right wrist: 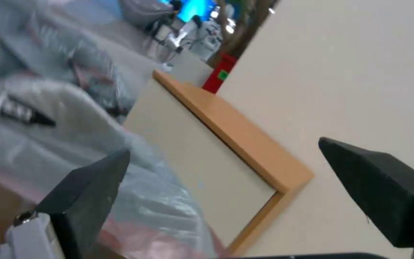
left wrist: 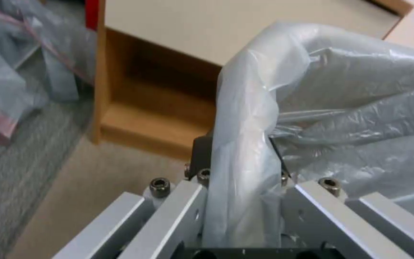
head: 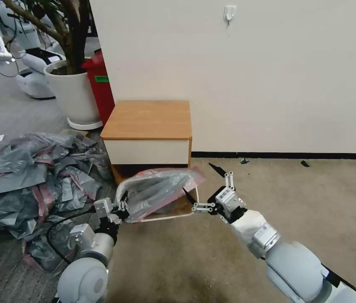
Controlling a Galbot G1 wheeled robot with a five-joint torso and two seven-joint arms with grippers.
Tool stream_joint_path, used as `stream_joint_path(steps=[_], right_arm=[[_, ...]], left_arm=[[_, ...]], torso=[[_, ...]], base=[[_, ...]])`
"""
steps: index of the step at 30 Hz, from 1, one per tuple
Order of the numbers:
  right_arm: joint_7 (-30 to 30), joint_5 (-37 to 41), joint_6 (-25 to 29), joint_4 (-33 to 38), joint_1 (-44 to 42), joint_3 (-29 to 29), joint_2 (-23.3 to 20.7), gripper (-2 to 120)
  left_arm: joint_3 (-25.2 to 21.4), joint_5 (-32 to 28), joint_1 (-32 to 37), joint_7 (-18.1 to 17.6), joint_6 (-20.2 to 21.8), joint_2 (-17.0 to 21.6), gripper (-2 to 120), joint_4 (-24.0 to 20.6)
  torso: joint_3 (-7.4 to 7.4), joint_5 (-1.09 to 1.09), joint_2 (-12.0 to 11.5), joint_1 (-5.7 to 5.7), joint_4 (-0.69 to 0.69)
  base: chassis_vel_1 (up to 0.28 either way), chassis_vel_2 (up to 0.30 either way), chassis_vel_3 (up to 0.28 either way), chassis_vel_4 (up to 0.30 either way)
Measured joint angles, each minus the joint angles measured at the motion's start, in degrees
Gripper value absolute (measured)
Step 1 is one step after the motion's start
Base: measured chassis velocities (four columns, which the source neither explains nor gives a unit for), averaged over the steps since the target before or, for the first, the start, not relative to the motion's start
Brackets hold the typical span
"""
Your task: Pick up the garbage bag from the table and place it over the trash can.
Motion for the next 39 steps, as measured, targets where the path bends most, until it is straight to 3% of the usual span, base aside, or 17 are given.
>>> stream_joint_path(steps=[9, 21, 39], right_arm=[[-5.51, -11.85, 1.11, -1.06, 0.62, 0.30, -1.46, 100], [-12.98, -26.06, -1.74, -0.65, 5.20, -1.93, -1.96, 100], [-15.99, -26.99, -4.02, -1.93, 9.70, -5.91, -2.82, 100]], left_arm=[[-0.26, -0.47, -0.12, -1.26, 1.72, -0.05, 4, -0.96], [0.07, -0.31, 0.13, -1.38, 1.87, -0.72, 4, -2.21], [2.17, 2.89, 1.11, -1.12, 1.91, -1.90, 4, -2.87]], torso=[[0.00, 0.00, 0.00, 0.00, 0.00], [0.00, -0.01, 0.00, 0.00, 0.00], [0.00, -0.01, 0.00, 0.00, 0.00]], base=[[0.000, 0.000, 0.000, 0.000], [0.000, 0.000, 0.000, 0.000], [0.000, 0.000, 0.000, 0.000]])
